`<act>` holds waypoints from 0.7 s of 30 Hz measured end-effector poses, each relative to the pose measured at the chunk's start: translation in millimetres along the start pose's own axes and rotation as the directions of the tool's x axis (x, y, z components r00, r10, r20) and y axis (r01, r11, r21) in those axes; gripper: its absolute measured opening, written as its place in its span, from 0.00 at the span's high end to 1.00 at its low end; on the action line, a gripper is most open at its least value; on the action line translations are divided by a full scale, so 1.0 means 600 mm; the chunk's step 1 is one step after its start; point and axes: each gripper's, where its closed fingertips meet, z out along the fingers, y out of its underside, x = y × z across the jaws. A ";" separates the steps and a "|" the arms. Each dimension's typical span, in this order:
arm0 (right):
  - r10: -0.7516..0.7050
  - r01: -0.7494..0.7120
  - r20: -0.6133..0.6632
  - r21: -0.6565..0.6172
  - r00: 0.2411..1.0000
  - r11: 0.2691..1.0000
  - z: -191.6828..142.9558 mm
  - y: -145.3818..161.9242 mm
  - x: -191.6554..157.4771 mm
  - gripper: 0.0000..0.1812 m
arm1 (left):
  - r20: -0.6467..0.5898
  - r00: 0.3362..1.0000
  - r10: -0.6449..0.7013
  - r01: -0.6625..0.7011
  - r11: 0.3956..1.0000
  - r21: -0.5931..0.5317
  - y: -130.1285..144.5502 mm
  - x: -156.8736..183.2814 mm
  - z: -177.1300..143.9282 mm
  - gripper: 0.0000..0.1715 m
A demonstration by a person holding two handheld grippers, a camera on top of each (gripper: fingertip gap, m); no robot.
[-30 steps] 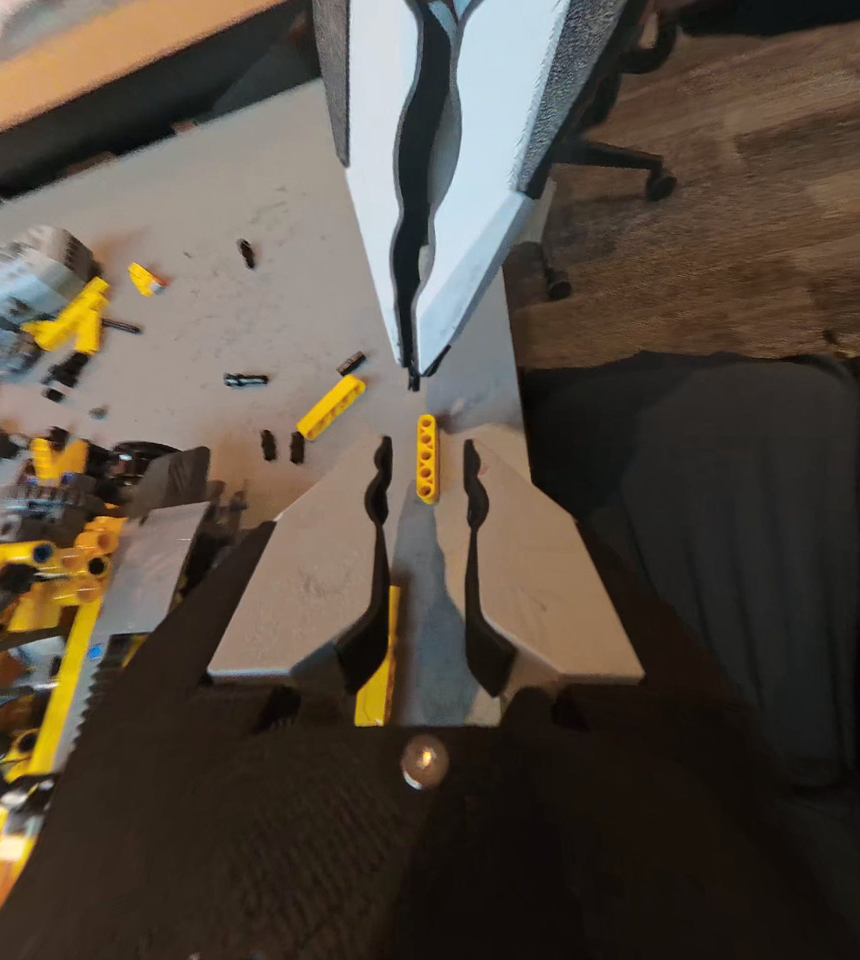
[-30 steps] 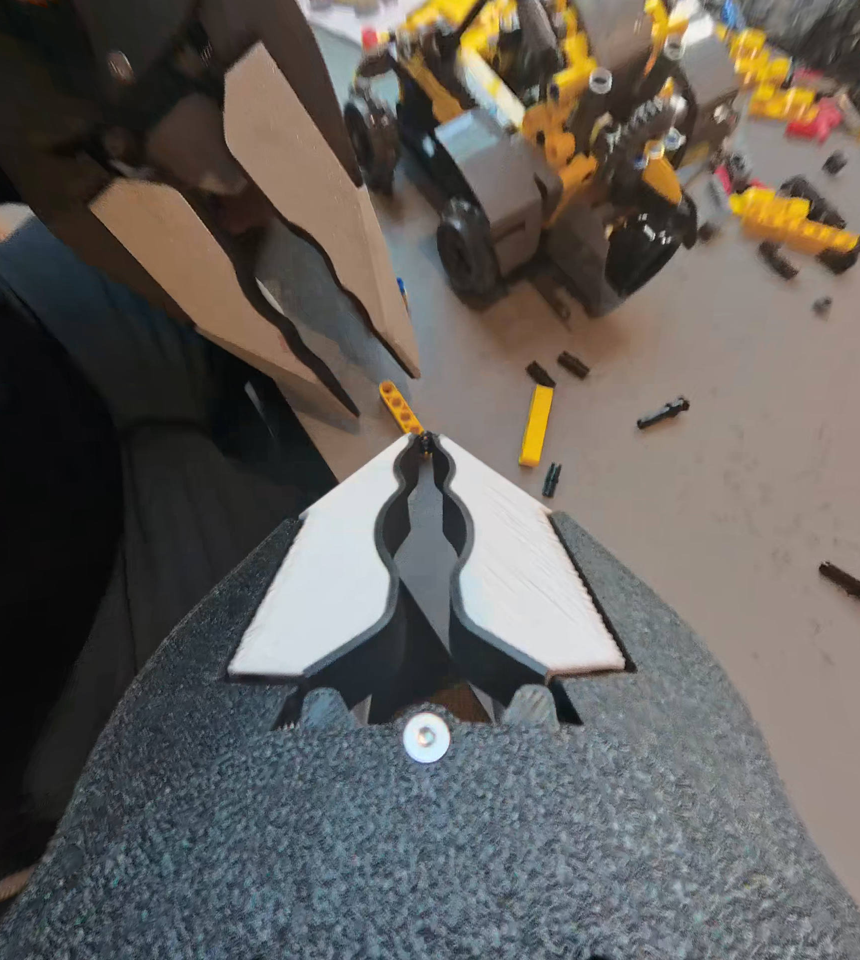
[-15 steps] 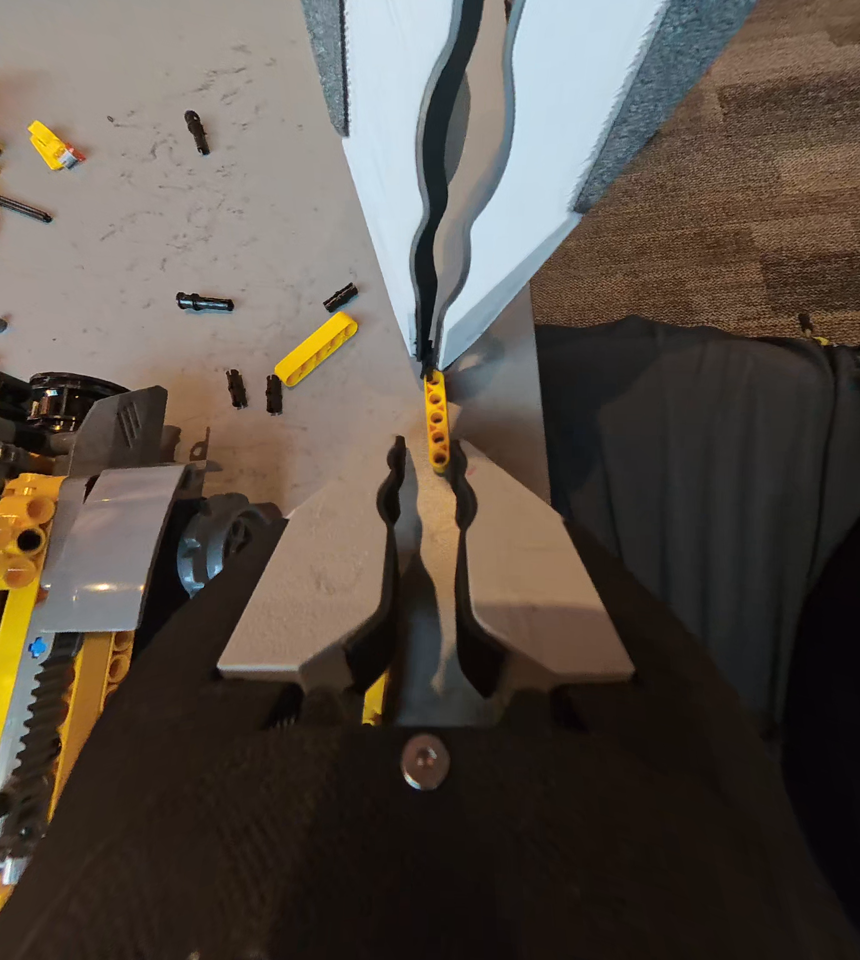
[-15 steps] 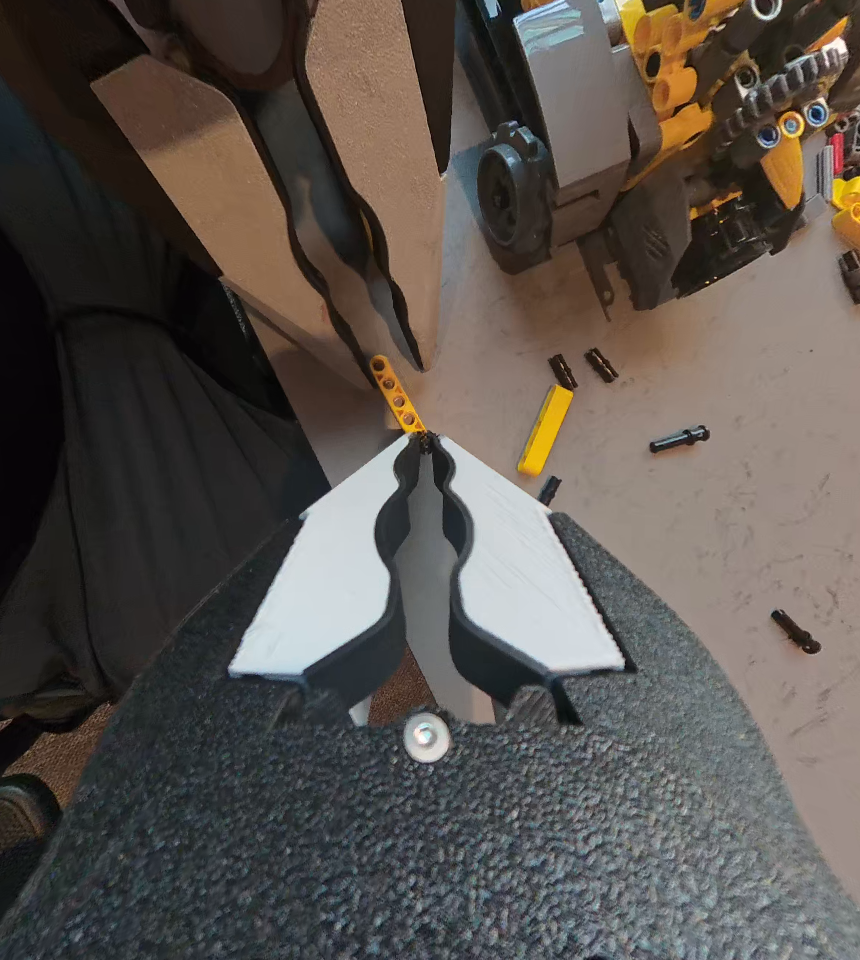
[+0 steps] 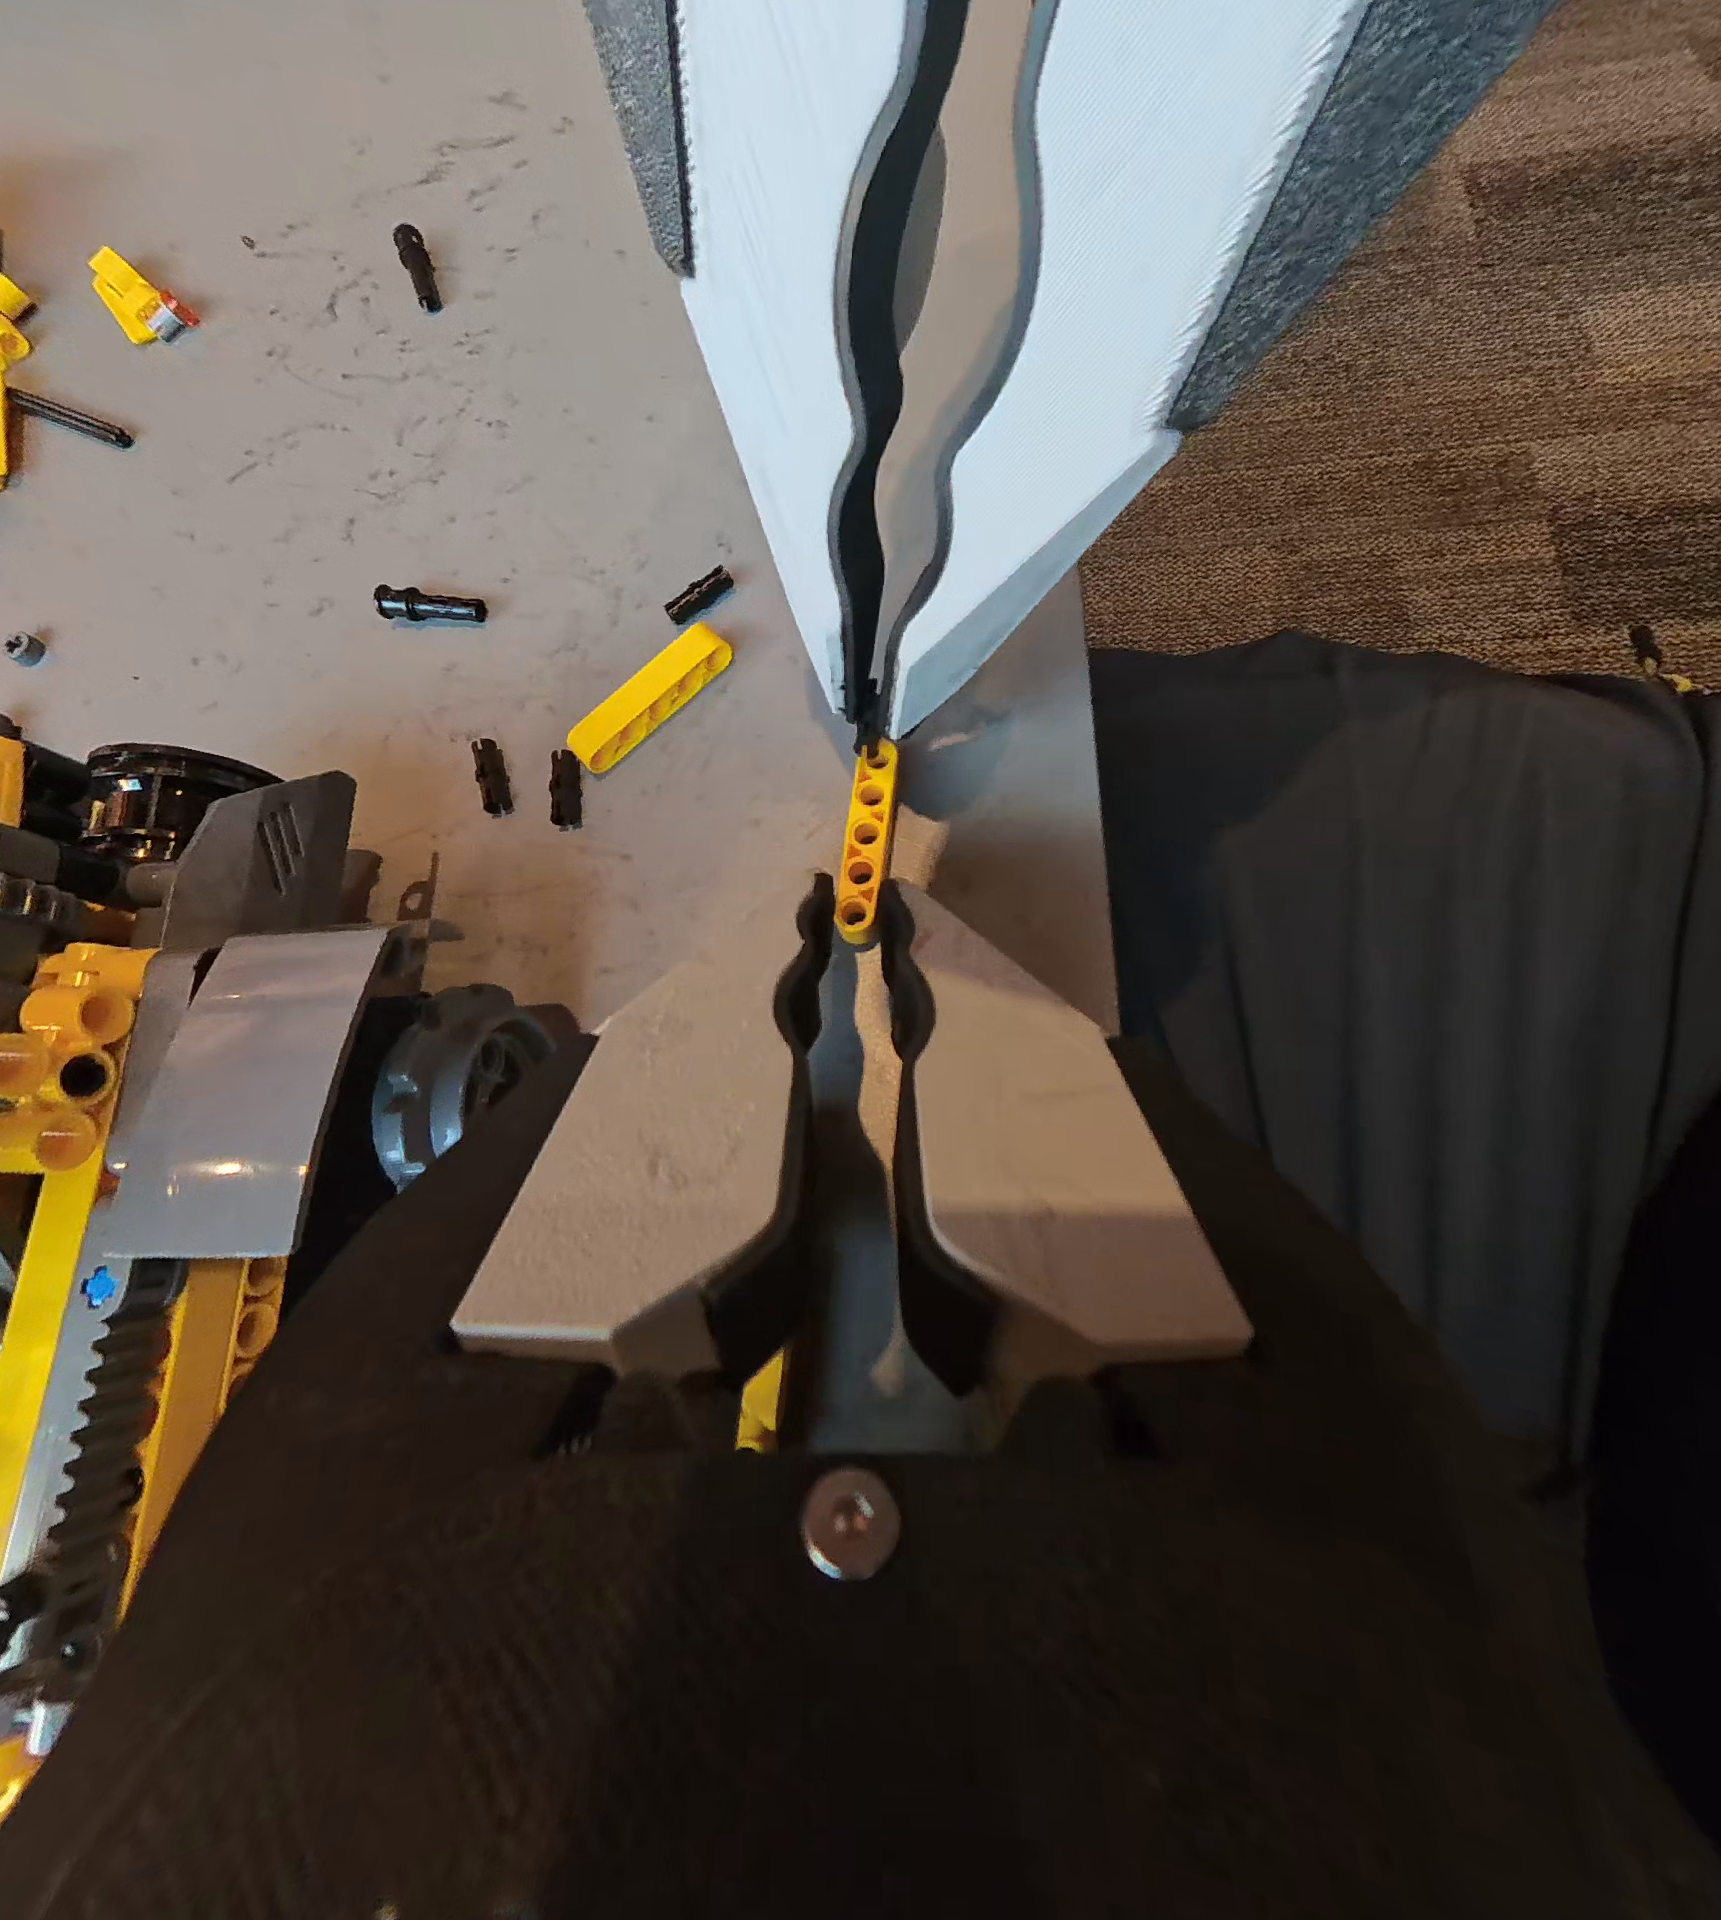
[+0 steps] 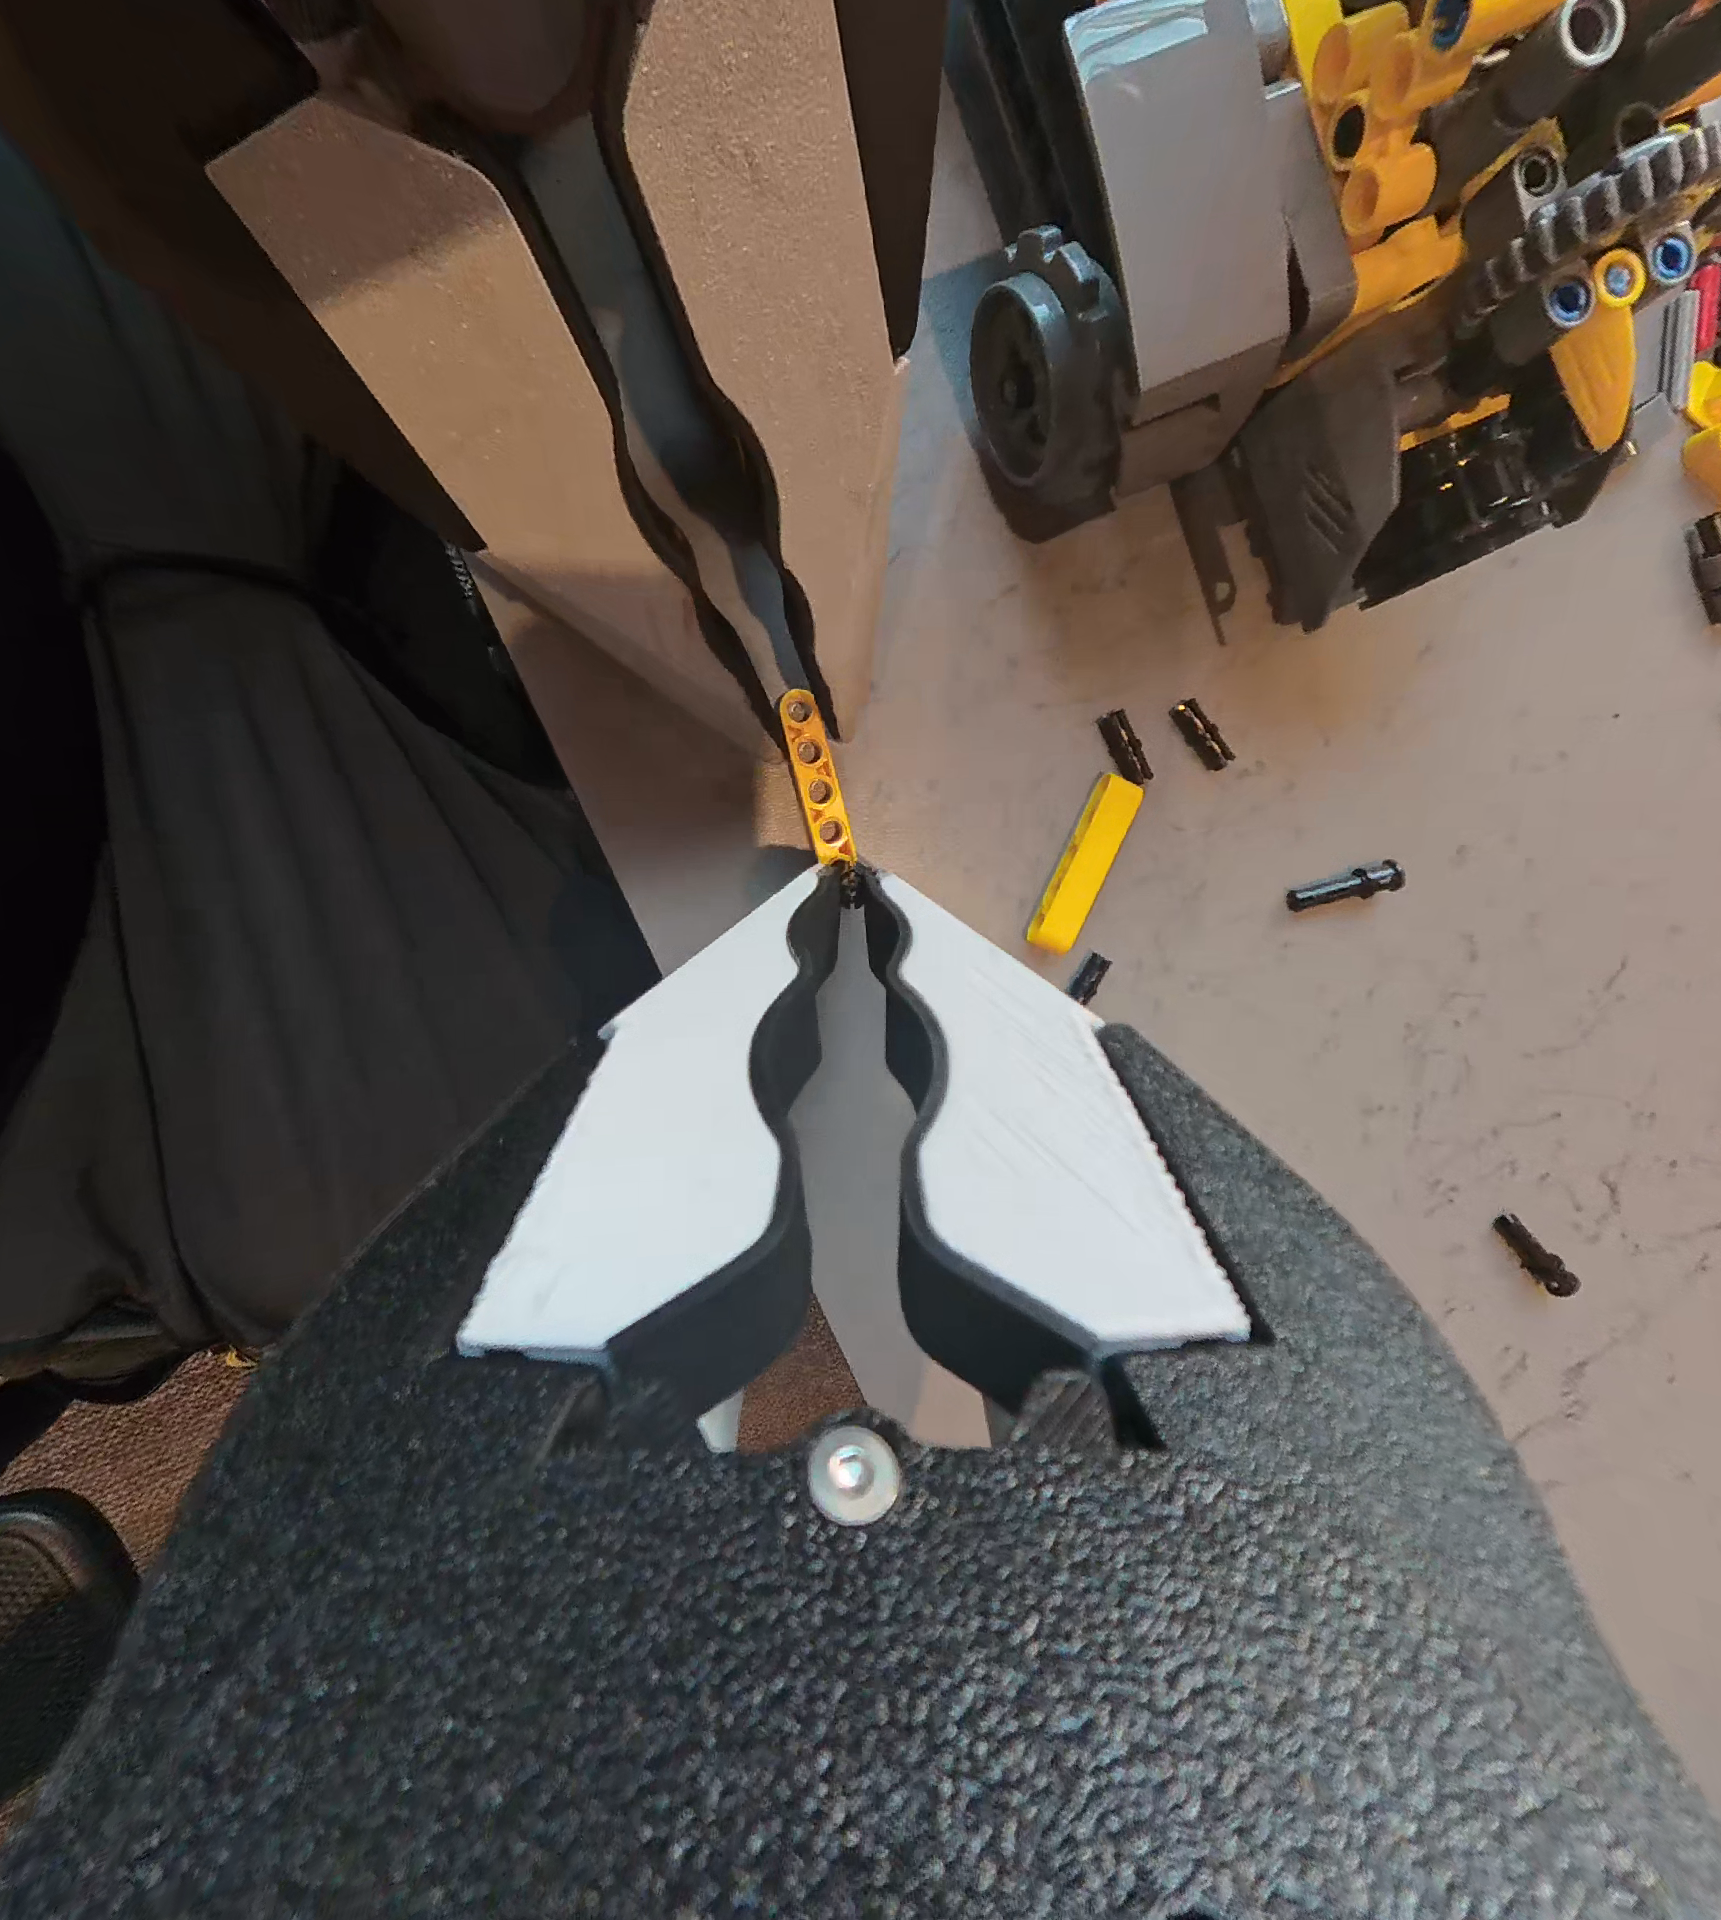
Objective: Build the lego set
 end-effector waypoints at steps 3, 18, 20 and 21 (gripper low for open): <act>0.005 -0.005 0.013 0.008 1.000 1.000 -0.002 -0.003 -0.004 0.98 | 0.004 1.000 0.002 -0.002 1.000 -0.001 0.000 0.000 0.000 0.97; -0.251 0.248 -0.089 -0.049 0.964 0.968 0.005 -0.002 0.002 0.98 | -0.003 1.000 0.002 -0.002 1.000 0.001 0.000 0.001 0.000 0.97; -0.214 0.212 -0.059 -0.041 0.975 0.976 0.005 0.000 0.001 0.98 | -0.006 1.000 -0.001 0.001 1.000 0.002 0.000 0.001 0.000 0.97; -0.190 0.188 -0.035 -0.040 0.981 0.981 0.005 0.001 0.002 0.98 | -0.008 1.000 -0.003 0.003 1.000 0.003 -0.001 0.001 0.000 0.97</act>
